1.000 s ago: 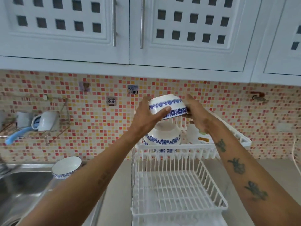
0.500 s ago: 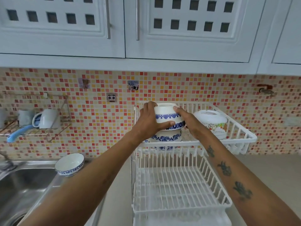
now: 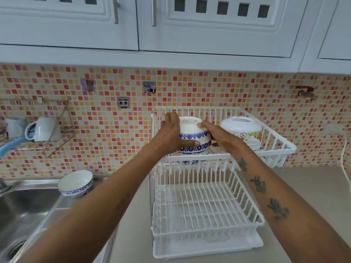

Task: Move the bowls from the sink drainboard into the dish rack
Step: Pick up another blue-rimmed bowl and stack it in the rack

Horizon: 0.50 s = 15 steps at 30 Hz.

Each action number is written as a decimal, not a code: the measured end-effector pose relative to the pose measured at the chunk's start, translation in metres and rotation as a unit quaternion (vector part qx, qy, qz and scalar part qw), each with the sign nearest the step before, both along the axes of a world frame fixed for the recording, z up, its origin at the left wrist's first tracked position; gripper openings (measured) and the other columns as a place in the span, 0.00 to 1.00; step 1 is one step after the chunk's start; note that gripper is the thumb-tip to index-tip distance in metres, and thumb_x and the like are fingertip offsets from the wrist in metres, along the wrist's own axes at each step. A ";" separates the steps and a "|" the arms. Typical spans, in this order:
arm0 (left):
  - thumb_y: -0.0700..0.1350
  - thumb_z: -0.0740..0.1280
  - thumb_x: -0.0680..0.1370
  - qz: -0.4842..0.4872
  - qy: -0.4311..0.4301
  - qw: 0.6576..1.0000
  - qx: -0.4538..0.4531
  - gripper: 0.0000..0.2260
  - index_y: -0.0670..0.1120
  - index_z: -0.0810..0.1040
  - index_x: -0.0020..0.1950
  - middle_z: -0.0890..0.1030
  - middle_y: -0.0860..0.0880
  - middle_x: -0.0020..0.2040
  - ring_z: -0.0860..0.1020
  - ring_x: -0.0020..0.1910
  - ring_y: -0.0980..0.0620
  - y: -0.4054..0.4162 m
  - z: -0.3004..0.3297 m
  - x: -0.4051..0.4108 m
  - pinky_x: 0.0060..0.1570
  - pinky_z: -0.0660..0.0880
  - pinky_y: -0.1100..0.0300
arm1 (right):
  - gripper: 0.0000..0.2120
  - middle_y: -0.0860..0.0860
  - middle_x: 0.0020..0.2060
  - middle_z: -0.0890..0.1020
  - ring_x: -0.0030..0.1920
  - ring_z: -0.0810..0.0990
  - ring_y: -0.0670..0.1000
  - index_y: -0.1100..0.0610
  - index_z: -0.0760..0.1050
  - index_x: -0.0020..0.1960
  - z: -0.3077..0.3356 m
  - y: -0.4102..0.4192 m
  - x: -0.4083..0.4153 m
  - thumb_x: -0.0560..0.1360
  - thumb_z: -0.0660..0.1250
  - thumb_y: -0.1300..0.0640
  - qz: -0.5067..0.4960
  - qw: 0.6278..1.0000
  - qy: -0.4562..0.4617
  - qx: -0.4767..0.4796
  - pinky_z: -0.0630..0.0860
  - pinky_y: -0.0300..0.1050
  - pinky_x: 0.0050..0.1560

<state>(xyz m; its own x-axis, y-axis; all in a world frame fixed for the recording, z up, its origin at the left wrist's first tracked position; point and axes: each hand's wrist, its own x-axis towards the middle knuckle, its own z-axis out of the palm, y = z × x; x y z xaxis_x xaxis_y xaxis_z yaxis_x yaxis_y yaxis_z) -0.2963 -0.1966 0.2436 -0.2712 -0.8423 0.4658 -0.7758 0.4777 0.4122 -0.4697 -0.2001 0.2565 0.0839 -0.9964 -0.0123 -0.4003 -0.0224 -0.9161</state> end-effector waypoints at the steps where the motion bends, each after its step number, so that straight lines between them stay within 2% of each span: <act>1: 0.59 0.77 0.65 0.006 -0.011 1.000 0.006 0.45 0.37 0.58 0.69 0.62 0.39 0.68 0.67 0.65 0.40 0.000 -0.001 0.000 0.62 0.72 0.48 | 0.12 0.52 0.52 0.83 0.51 0.79 0.51 0.48 0.77 0.48 0.000 0.000 0.001 0.74 0.59 0.43 0.005 1.000 0.010 0.002 0.72 0.48 0.55; 3: 0.60 0.77 0.65 0.015 -0.024 0.999 0.017 0.47 0.37 0.57 0.70 0.60 0.38 0.71 0.66 0.67 0.38 -0.001 -0.002 0.000 0.64 0.71 0.45 | 0.17 0.54 0.55 0.84 0.55 0.80 0.54 0.49 0.78 0.51 0.000 0.000 0.001 0.71 0.60 0.41 0.006 1.000 0.021 0.008 0.71 0.53 0.63; 4: 0.60 0.77 0.64 0.017 -0.026 0.999 0.017 0.47 0.37 0.57 0.70 0.59 0.37 0.72 0.66 0.68 0.38 -0.002 -0.002 0.000 0.64 0.71 0.45 | 0.18 0.54 0.55 0.84 0.55 0.80 0.54 0.49 0.78 0.51 0.000 0.001 0.001 0.70 0.60 0.40 0.005 1.000 0.023 0.011 0.71 0.53 0.64; 6: 0.61 0.77 0.64 0.017 -0.029 0.999 0.011 0.47 0.37 0.58 0.69 0.60 0.37 0.71 0.66 0.67 0.38 -0.002 -0.003 0.000 0.64 0.71 0.45 | 0.16 0.54 0.55 0.84 0.51 0.80 0.53 0.49 0.78 0.51 -0.001 0.002 0.003 0.73 0.59 0.42 0.009 1.000 0.026 0.015 0.73 0.49 0.56; 9: 0.60 0.78 0.63 0.016 -0.028 0.999 0.004 0.46 0.38 0.59 0.68 0.62 0.39 0.68 0.67 0.65 0.40 -0.002 -0.003 0.000 0.61 0.72 0.46 | 0.13 0.54 0.54 0.82 0.46 0.78 0.49 0.50 0.76 0.51 -0.001 0.002 0.003 0.77 0.56 0.45 0.014 0.999 0.031 0.015 0.69 0.45 0.44; 12: 0.61 0.78 0.63 0.017 -0.027 0.999 0.003 0.47 0.38 0.58 0.68 0.61 0.40 0.68 0.66 0.64 0.41 -0.002 -0.003 0.000 0.61 0.72 0.46 | 0.11 0.51 0.48 0.81 0.44 0.76 0.48 0.49 0.74 0.47 -0.003 0.000 0.004 0.78 0.55 0.47 0.012 0.999 0.033 0.016 0.68 0.43 0.43; 15: 0.61 0.78 0.62 0.017 -0.030 0.999 0.005 0.49 0.38 0.58 0.69 0.61 0.40 0.69 0.66 0.65 0.40 -0.002 -0.004 0.001 0.62 0.72 0.47 | 0.10 0.50 0.46 0.81 0.43 0.76 0.48 0.48 0.74 0.45 -0.002 0.000 0.006 0.78 0.55 0.48 0.012 1.000 0.024 0.014 0.69 0.43 0.46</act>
